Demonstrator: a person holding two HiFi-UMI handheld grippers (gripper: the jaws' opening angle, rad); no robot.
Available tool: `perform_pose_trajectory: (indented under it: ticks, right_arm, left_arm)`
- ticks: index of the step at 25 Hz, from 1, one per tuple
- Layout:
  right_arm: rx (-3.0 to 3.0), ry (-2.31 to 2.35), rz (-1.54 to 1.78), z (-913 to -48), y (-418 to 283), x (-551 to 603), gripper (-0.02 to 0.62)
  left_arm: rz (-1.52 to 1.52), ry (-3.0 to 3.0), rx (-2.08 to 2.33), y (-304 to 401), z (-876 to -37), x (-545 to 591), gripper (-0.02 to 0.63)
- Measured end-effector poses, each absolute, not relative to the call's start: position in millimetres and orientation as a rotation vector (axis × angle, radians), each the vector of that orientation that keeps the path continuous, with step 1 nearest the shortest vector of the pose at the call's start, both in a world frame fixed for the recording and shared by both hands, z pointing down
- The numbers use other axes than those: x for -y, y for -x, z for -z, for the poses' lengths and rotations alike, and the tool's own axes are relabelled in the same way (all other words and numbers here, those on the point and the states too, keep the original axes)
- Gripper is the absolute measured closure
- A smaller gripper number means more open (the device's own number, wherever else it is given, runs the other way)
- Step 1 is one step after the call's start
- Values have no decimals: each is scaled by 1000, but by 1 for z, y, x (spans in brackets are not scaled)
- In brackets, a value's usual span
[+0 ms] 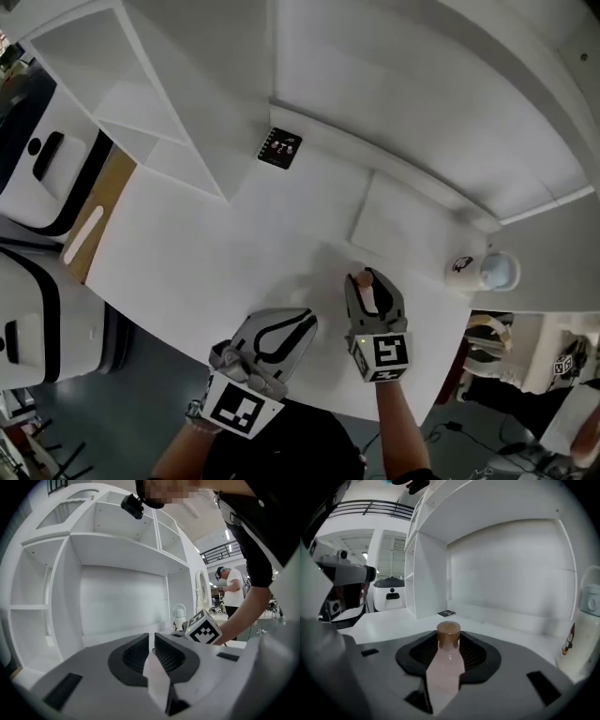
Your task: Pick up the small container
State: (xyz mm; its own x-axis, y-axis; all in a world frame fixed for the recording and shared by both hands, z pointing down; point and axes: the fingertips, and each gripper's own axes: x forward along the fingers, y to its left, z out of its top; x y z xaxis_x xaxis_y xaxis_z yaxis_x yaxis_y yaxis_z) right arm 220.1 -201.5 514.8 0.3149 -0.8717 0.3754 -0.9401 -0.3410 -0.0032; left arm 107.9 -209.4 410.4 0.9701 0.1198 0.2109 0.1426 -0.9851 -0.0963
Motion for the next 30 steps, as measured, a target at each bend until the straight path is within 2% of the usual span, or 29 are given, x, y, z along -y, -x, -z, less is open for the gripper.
perform_pose_trajectory:
  ticks: [7,12,21,30]
  right_arm:
    - [1651,-2426,-472,-489,-214,198,449]
    - [1653,-2421,-488,-472,-206,196,448]
    - [1687,-2418,-418,-421,-186,188,448]
    - [1757,-2400,-385,-389,-166,175,448]
  left_arm:
    - [328,3027,264,-117,-422,205,515]
    - [346,3023,285,-123,-431,204,420]
    - [399,2983,379,-132,-440,186,314]
    - [441,2894,447,-134,-444,162,276]
